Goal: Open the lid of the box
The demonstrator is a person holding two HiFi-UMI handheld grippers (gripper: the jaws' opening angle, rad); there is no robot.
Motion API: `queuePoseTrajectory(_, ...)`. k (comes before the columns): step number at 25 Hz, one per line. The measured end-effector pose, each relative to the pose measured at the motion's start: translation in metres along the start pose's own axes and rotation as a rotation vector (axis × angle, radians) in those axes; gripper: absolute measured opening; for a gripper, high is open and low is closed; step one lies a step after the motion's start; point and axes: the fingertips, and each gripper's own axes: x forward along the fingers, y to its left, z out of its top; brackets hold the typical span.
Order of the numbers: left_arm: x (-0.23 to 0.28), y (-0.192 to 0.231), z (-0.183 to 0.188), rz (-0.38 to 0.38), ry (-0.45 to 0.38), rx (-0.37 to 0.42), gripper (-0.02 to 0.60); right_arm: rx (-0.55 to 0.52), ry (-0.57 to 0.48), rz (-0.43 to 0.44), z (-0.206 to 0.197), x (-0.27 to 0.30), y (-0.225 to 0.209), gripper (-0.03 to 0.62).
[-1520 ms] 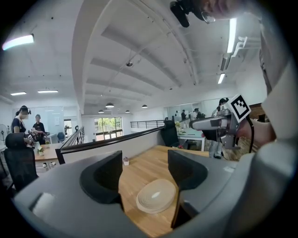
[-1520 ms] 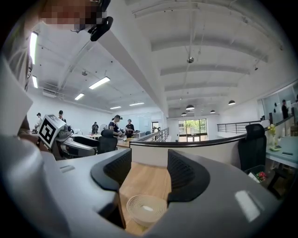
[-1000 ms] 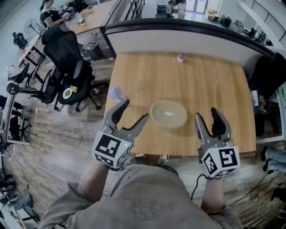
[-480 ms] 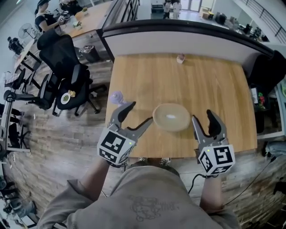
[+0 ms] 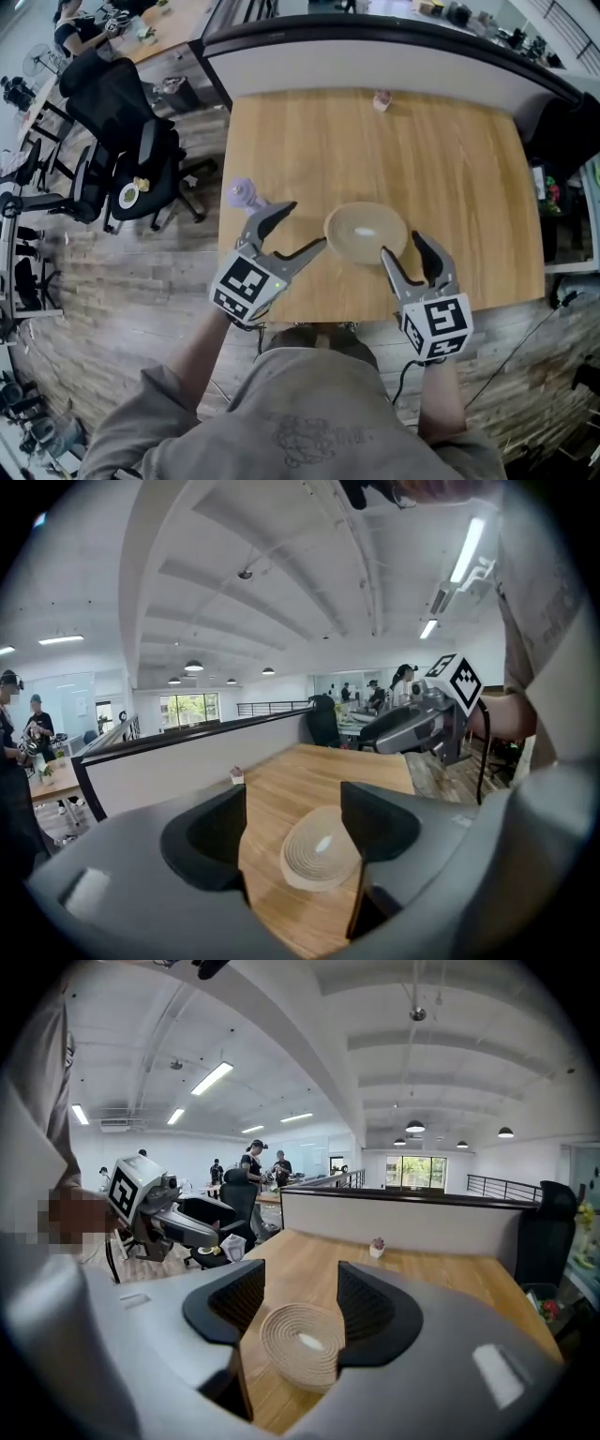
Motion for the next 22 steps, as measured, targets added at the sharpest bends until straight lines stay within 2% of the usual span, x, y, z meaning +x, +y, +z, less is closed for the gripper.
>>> queuePoseTrajectory(4,0.013,-0.001,-0.03,-0.071,0.03,0.051,0.313,0.015,0.048,0.027,-0.017,0.023,0.01,0.225)
queuePoseTrajectory(7,0.024,-0.005,-0.054,-0.129,0.067,0.058,0.313,0.023,0.086,0.041,-0.03,0.038,0.017,0.225)
queuePoseTrajectory(13,0.049,-0.001,-0.109,-0.192,0.134,0.048,0.318,-0.007,0.174,0.07,-0.065,0.073,0.034,0.225)
queuePoseTrajectory(17,0.07,-0.003,-0.16,-0.237,0.177,0.081,0.319,0.005,0.231,0.1,-0.093,0.092,0.046,0.225)
queuePoseTrajectory(22,0.098,0.002,-0.192,-0.282,0.216,0.032,0.33,0.011,0.285,0.124,-0.121,0.111,0.047,0.225)
